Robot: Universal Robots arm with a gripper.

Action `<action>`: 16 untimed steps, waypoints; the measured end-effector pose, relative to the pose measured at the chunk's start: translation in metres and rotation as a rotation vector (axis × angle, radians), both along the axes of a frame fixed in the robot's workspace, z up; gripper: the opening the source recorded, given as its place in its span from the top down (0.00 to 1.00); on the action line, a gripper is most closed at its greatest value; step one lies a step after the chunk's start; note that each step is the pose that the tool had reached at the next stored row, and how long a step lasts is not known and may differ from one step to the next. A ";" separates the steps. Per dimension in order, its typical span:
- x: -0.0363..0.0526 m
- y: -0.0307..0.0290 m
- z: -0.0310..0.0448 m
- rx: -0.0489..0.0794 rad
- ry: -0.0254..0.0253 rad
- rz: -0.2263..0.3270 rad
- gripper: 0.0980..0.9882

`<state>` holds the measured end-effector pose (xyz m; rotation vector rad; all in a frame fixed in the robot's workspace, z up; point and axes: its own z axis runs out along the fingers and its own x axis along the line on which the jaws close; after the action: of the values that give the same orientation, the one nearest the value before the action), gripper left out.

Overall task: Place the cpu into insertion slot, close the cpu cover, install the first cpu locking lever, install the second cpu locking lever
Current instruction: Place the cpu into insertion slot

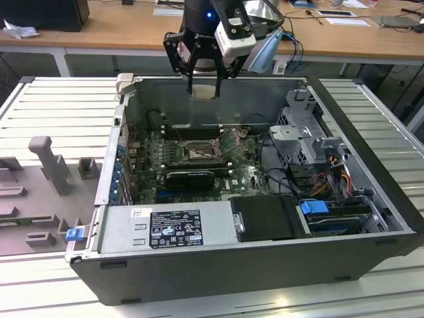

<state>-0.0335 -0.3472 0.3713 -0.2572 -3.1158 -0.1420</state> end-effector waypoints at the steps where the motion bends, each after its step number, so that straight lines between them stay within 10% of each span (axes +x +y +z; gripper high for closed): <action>1: 0.0000 0.0000 0.0000 0.000 0.0000 -0.002 0.52; 16: 0.0000 0.0000 0.0000 0.000 0.0000 -0.068 0.52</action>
<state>-0.0335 -0.3472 0.3713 -0.3632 -3.1083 -0.1426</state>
